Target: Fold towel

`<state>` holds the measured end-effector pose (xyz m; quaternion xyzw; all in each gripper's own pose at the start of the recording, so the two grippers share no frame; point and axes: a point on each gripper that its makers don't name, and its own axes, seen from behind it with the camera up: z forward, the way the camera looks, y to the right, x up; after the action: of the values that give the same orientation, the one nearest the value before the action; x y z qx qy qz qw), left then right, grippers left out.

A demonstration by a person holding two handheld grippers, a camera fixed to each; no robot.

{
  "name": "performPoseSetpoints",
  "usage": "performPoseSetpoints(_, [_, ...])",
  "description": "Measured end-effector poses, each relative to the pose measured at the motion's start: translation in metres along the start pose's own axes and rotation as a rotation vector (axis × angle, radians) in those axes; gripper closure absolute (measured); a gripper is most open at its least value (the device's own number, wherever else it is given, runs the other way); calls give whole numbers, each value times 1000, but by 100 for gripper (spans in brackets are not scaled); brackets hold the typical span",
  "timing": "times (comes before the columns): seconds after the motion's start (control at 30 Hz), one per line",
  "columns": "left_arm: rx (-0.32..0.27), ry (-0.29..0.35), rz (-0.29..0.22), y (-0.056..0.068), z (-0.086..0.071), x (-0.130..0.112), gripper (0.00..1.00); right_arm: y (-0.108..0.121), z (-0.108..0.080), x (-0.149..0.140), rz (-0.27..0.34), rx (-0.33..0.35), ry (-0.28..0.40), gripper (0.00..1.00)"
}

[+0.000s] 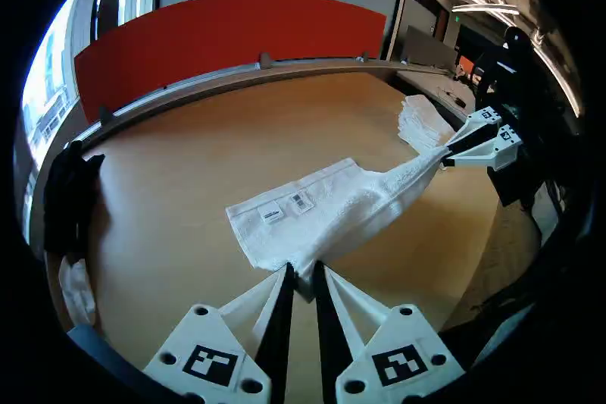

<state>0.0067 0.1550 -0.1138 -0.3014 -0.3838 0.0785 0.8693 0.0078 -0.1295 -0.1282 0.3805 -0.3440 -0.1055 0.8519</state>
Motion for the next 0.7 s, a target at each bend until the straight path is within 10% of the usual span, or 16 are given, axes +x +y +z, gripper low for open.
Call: performPoseSetpoints(0.7, [7,-27,-16,-14,24,-12,81,8,25,-21,14,12,-51,85])
